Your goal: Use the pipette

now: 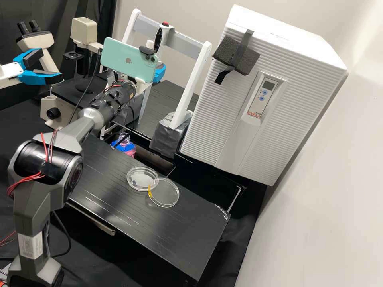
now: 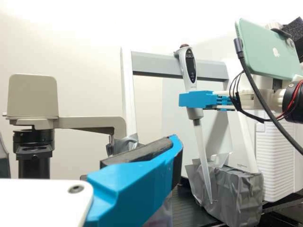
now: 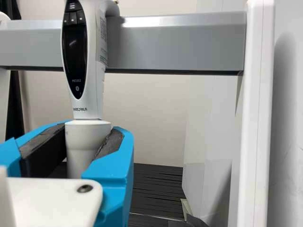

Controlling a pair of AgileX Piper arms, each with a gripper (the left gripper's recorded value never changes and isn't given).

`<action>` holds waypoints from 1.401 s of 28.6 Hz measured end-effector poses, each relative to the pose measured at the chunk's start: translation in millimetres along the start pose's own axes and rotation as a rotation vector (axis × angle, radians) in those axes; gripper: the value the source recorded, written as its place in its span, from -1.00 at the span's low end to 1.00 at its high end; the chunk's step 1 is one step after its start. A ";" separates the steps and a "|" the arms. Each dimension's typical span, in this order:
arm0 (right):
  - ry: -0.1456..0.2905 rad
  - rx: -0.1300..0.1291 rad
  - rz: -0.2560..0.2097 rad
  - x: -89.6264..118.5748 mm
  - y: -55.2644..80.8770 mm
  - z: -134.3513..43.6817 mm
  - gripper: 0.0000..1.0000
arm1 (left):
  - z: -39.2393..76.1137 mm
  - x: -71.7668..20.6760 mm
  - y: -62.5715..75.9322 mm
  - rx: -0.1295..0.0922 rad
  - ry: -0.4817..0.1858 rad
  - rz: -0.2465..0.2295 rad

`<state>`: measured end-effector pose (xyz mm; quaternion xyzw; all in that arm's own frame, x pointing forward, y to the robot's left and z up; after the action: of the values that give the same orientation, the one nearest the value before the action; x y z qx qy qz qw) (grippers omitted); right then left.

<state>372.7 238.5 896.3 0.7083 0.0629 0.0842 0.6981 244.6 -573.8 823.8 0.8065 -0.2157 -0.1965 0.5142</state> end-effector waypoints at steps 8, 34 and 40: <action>0.000 0.006 -0.036 1.7 3.1 -4.8 -1.00 | -1.5 -0.2 0.5 -0.002 0.007 0.002; 0.098 0.129 0.140 -63.2 37.6 -9.1 -1.00 | 0.4 13.6 -34.4 -0.058 0.009 -0.118; 0.137 0.175 0.248 -91.6 25.5 -4.7 -1.00 | 1.3 17.6 -58.5 -0.082 0.032 -0.206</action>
<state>281.5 223.7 918.9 0.7613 0.0294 0.2118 0.6121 267.1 -562.3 768.2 0.8058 -0.1153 -0.2443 0.5271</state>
